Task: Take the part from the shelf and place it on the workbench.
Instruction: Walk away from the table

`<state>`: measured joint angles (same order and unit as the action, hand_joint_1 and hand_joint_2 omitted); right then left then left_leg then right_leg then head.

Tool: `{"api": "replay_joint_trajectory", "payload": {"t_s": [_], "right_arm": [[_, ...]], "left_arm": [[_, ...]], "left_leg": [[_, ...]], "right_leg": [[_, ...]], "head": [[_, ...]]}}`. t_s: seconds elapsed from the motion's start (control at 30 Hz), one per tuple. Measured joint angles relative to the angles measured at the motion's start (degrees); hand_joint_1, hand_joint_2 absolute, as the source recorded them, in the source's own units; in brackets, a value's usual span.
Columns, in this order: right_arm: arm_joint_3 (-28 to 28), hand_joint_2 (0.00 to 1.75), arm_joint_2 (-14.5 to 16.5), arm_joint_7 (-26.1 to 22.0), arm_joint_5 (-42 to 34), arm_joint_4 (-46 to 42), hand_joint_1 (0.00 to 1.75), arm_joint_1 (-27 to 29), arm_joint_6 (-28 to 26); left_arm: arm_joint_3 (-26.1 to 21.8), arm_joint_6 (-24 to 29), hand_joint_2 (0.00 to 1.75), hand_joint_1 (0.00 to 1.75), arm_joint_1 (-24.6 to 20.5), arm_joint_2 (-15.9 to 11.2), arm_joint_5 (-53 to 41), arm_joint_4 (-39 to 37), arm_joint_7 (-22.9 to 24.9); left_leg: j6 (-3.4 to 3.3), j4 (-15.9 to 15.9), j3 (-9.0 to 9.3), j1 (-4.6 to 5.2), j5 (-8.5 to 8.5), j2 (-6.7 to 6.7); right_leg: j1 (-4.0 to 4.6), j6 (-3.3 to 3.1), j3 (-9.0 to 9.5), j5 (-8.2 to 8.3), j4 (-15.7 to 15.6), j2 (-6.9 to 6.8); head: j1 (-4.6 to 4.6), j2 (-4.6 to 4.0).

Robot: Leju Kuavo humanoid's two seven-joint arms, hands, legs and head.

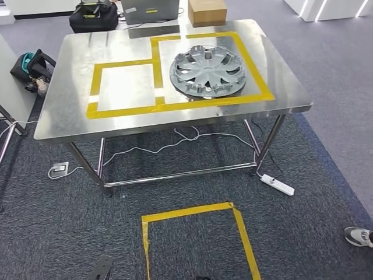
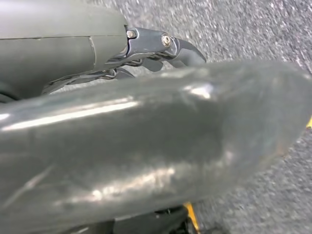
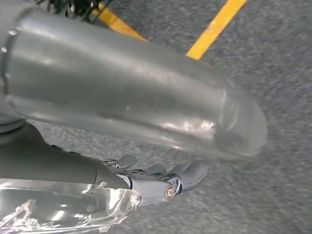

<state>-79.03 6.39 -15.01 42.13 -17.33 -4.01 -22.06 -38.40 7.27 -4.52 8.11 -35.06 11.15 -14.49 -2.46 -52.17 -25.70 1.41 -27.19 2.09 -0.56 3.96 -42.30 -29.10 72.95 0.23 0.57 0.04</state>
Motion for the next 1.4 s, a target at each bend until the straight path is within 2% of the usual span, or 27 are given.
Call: {"api": "replay_joint_trajectory", "payload": {"t_s": [0.03, 0.1, 0.13, 0.17, 0.27, 0.33, 0.4, 0.43, 0.47, 0.5, 0.53, 0.57, 0.63, 0.7, 0.77, 0.83, 0.9, 0.97, 1.0, 1.03, 1.1, 1.17, 1.2, 1.27, 1.3, 1.37, 1.4], "right_arm": [[0.0, 0.0, 0.0, 0.0, 0.0, 0.3, 0.0, 0.0, 0.1], [0.0, 0.0, 0.0, 0.2, 0.0, 0.8, 0.0, -0.3, 0.4], [0.0, 0.0, 0.0, 0.3, 0.0, 1.1, 0.0, -0.5, 0.7], [0.0, 0.0, 0.0, 0.3, 0.0, 1.3, 0.0, -0.8, 0.9], [0.0, 0.0, 0.0, 0.5, 0.5, 2.0, 0.0, -0.8, 1.2], [0.1, 0.0, 0.0, 0.9, 1.4, 2.4, 0.0, -0.9, 1.6], [0.6, 0.0, -0.2, 1.6, 2.4, 2.6, 0.0, -1.3, 2.1], [0.9, 0.0, -0.3, 2.0, 2.8, 2.7, 0.0, -1.4, 2.3], [1.1, 0.0, -0.3, 2.2, 3.1, 2.8, 0.0, -1.4, 2.4], [1.3, 0.0, -0.4, 2.4, 3.2, 2.9, 0.0, -1.4, 2.6], [1.5, 0.0, -0.4, 2.4, 3.4, 2.9, 0.0, -1.4, 2.8], [1.6, 0.0, -0.5, 2.3, 3.5, 3.0, 0.0, -1.4, 3.0], [2.0, 0.0, -0.7, 1.8, 3.9, 3.1, 0.0, -1.6, 3.5], [2.4, 0.0, -1.1, 1.1, 4.2, 3.2, 0.0, -1.8, 4.0], [2.8, 0.0, -1.6, 0.8, 4.4, 3.3, 0.0, -1.7, 4.2], [3.0, 0.0, -1.9, 0.8, 4.5, 3.3, 0.0, -1.5, 4.2], [3.1, 0.0, -2.2, 0.7, 4.6, 3.4, 0.0, -1.7, 4.2], [3.2, 0.0, -2.3, 0.2, 4.5, 3.4, 0.0, -1.9, 4.2], [3.2, 0.0, -2.4, -0.1, 4.3, 3.4, 0.0, -1.8, 4.3], [3.2, 0.0, -2.5, -0.5, 4.2, 3.4, 0.0, -1.7, 4.4], [3.2, 0.0, -2.7, -1.0, 3.8, 3.5, 0.0, -1.7, 4.6], [3.2, 0.0, -2.9, -1.0, 3.5, 3.5, 0.0, -1.9, 4.8], [3.2, 0.0, -2.9, -0.7, 3.5, 3.6, 0.0, -1.9, 4.8], [3.2, 0.0, -2.7, 0.3, 3.5, 3.8, 0.0, -1.6, 5.1], [3.2, 0.0, -2.6, 0.9, 3.5, 4.0, 0.0, -1.5, 5.9], [3.2, 0.0, -2.2, 2.5, 3.2, 4.3, 0.0, -1.4, 8.8], [3.2, 0.0, -2.0, 3.6, 3.0, 4.4, 0.0, -1.4, 10.9]], "left_arm": [[0.0, 0.8, 0.0, 0.0, 0.0, 0.0, -0.3, 0.0, 0.2], [0.1, 2.5, 0.0, 0.0, -0.1, 0.0, -0.9, 0.0, 0.8], [0.1, 3.3, 0.0, 0.0, -0.2, -0.1, -1.1, 0.1, 1.0], [0.2, 3.9, 0.0, 0.0, -0.3, -0.1, -1.1, 0.1, 1.1], [0.2, 5.4, 0.0, 0.0, -0.4, -0.2, -1.3, 0.1, 1.5], [0.2, 6.8, 0.0, 0.0, -0.4, -0.2, -1.2, 0.1, 2.0], [0.2, 8.6, 0.0, 0.0, -0.1, -0.2, -1.0, 0.1, 2.8], [0.2, 9.3, 0.0, 0.0, 0.0, -0.2, -1.0, 0.1, 3.2], [0.2, 9.8, 0.0, 0.0, 0.2, -0.2, -0.9, 0.1, 3.6], [0.2, 10.1, 0.0, 0.0, 0.4, -0.2, -0.9, 0.1, 4.0], [0.2, 10.4, 0.0, 0.0, 0.5, -0.1, -0.8, 0.1, 4.4], [0.1, 10.8, 0.0, 0.0, 0.6, -0.1, -0.8, 0.1, 4.9], [0.0, 11.8, 0.0, 0.0, 0.6, -0.1, -0.7, 0.1, 6.6], [-0.1, 12.6, 0.0, 0.0, 0.7, -0.1, -0.8, 0.1, 8.3], [-0.1, 12.9, 0.0, 0.0, 0.7, 0.1, -0.9, 0.1, 9.1], [-0.1, 13.1, 0.0, 0.0, 0.8, 0.2, -0.9, 0.1, 9.3], [-0.1, 13.2, 0.0, 0.0, 1.0, 0.4, -0.9, 0.1, 9.7], [-0.1, 13.4, 0.0, 0.0, 1.3, 0.4, -1.2, 0.1, 10.7], [-0.1, 13.7, 0.0, 0.0, 1.4, 0.4, -1.7, 0.1, 11.4], [-0.1, 14.0, 0.0, 0.0, 1.4, 0.4, -2.3, 0.1, 12.0], [0.0, 14.5, 0.0, 0.0, 1.4, 0.5, -3.6, 0.1, 13.0], [0.0, 14.5, 0.0, 0.0, 1.3, 0.6, -4.2, 0.1, 13.3], [0.0, 14.3, 0.0, 0.0, 1.3, 0.6, -4.0, 0.1, 13.0], [0.0, 13.1, 0.0, 0.0, 1.2, 0.5, -3.1, 0.1, 12.1], [0.0, 12.1, 0.0, 0.0, 1.1, 0.5, -2.4, 0.1, 11.7], [-0.2, 10.1, 0.0, 0.0, 1.1, 0.5, -1.6, 0.1, 11.0], [-0.2, 9.3, 0.0, 0.0, 1.2, 0.4, -1.6, 0.1, 10.7]], "left_leg": [[0.15, -0.3, -0.37, -0.08, 0.14, 0.5], [0.7, -1.1, -1.01, -0.16, 0.11, 1.43], [1.02, -1.6, -1.33, -0.07, -0.01, 1.81], [1.32, -2.0, -1.64, 0.07, -0.1, 2.13], [1.89, -2.7, -2.12, 0.14, -0.2, 2.58], [2.57, -5.1, -3.3, -0.16, -2.16, 1.11], [3.14, -12.0, -6.53, -0.53, -6.37, -0.73], [3.23, -16.0, -8.42, -0.64, -8.18, -1.1], [3.19, -19.0, -9.82, -0.7, -9.1, -1.29], [3.04, -19.9, -10.29, -0.72, -8.8, -1.42], [2.75, -18.6, -9.66, -0.7, -7.37, -1.64], [2.34, -15.4, -8.13, -0.66, -5.26, -2.21], [1.38, -7.5, -4.43, -0.6, -1.69, -4.7], [1.08, -3.7, -2.89, -0.51, -0.65, -6.18], [1.04, -3.2, -2.99, -0.5, -0.28, -5.32], [0.59, -2.8, -3.08, -0.67, 0.4, -4.21], [0.3, -2.7, -3.28, -0.73, 0.77, -2.79], [0.22, -2.8, -3.55, -0.68, 0.86, -1.22], [0.23, -2.8, -3.65, -0.68, 0.9, -0.5], [0.27, -2.9, -3.69, -0.68, 0.9, 0.16], [0.54, -3.1, -3.65, -0.66, 0.76, 1.43], [1.1, -3.5, -3.64, -0.37, 0.48, 2.38], [1.39, -3.6, -3.64, -0.21, 0.43, 2.73], [1.81, -3.7, -3.63, -0.15, 0.46, 3.34], [2.14, -3.9, -3.74, -0.24, 0.15, 2.94], [2.85, -6.9, -5.03, -0.51, -2.28, 0.82], [3.16, -10.3, -6.51, -0.69, -4.38, -0.5]], "right_leg": [[-0.18, 0.2, 2.29, 0.73, -2.3, -0.29], [-0.34, 0.63, 8.48, 2.46, -10.6, -1.74], [-0.34, 0.43, 10.47, 2.86, -13.7, -2.25], [-0.3, 0.07, 11.47, 2.85, -15.4, -2.54], [-0.3, -1.46, 10.88, 3.0, -15.4, -1.59], [-0.4, -2.29, 10.27, 3.45, -15.3, -0.92], [-0.38, -2.97, 9.44, 4.01, -15.3, 0.0], [-0.33, -3.13, 9.01, 4.26, -15.3, 0.58], [-0.26, -3.18, 8.65, 4.5, -15.3, 1.19], [-0.18, -3.16, 8.37, 4.74, -15.3, 1.81], [-0.09, -3.09, 8.14, 4.97, -15.3, 2.46], [-0.02, -3.0, 7.96, 5.22, -15.3, 3.1], [0.1, -2.65, 7.48, 5.74, -15.2, 4.34], [0.03, -2.04, 6.87, 6.27, -15.2, 5.42], [-0.16, -1.28, 6.33, 6.79, -15.4, 6.24], [-0.09, -0.73, 5.18, 5.58, -13.7, 4.55], [0.02, -0.24, 2.41, 1.71, -7.4, 1.56], [-0.06, 0.28, -0.33, -1.71, -0.1, 0.3], [-0.1, 0.44, -0.46, -2.07, 1.3, 0.07], [-0.15, 0.56, 0.6, -1.42, 0.3, -0.14], [-0.15, 0.67, 5.68, 1.41, -7.5, -1.6], [-0.08, 0.07, 9.74, 3.13, -14.1, -2.97], [-0.02, -0.43, 10.34, 3.25, -15.1, -3.15], [0.03, -1.46, 10.09, 3.5, -15.0, -2.15], [-0.03, -1.86, 9.91, 3.67, -15.1, -1.73], [-0.27, -2.64, 9.53, 4.11, -15.3, -0.8], [-0.32, -2.93, 9.26, 4.3, -15.3, -0.27]], "head": [[0.01, 0.0], [0.12, 0.0], [0.21, 0.0], [0.23, 0.0], [0.14, 0.0], [0.1, 0.0], [0.02, 0.0], [0.02, 0.0], [0.02, 0.0], [0.02, 0.0], [0.03, 0.0], [0.03, 0.0], [0.05, 0.0], [0.06, 0.0], [0.05, 0.0], [0.29, 0.0], [0.71, 0.0], [0.87, 0.0], [0.87, 0.0], [0.86, 0.0], [0.88, 0.0], [0.83, 0.0], [0.75, 0.0], [0.56, 0.0], [0.54, 0.0], [0.4, 0.0], [0.33, 0.0]]}}
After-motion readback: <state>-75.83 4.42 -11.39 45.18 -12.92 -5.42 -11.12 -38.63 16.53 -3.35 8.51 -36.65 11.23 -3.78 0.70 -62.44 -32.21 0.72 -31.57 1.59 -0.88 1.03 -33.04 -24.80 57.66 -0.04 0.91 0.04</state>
